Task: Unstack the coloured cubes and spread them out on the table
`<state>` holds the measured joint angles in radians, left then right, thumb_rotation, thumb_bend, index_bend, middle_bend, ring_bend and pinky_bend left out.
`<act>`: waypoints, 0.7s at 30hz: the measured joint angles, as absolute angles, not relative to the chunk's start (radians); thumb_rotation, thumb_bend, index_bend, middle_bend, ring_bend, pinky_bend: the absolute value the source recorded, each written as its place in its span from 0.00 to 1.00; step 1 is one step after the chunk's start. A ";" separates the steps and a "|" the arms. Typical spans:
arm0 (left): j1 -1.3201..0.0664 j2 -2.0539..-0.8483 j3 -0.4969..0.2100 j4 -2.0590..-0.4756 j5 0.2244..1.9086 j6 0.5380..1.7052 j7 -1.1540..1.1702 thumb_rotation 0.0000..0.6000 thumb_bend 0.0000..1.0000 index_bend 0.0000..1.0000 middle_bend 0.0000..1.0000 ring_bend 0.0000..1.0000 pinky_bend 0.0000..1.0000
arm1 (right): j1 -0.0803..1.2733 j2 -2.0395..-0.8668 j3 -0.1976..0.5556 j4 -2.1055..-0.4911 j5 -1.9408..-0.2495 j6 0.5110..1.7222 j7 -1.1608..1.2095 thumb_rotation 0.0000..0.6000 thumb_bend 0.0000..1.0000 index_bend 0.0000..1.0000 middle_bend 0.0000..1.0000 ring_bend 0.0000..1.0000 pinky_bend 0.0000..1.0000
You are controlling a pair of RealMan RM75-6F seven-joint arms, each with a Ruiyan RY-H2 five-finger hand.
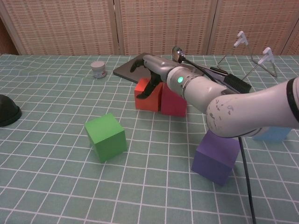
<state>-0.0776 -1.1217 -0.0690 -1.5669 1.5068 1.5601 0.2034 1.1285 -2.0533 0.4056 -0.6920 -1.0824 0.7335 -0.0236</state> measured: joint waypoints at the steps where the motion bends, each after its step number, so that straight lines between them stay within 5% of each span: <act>1: -0.077 -1.122 -0.068 -1.568 1.508 1.561 0.204 1.00 0.39 0.24 0.13 0.16 0.33 | 1.131 -2.059 0.405 -0.682 -1.085 0.733 -0.022 1.00 0.09 0.34 0.23 0.26 0.34; 6: -0.077 -1.122 -0.066 -1.570 1.519 1.567 0.205 1.00 0.39 0.24 0.13 0.16 0.33 | 1.139 -2.076 0.401 -0.638 -1.093 0.728 -0.021 1.00 0.09 0.43 0.34 0.34 0.43; 21: -0.083 -1.124 -0.068 -1.565 1.509 1.553 0.207 1.00 0.39 0.24 0.13 0.16 0.33 | 1.139 -2.088 0.380 -0.628 -1.168 0.777 0.075 1.00 0.11 0.51 0.42 0.40 0.50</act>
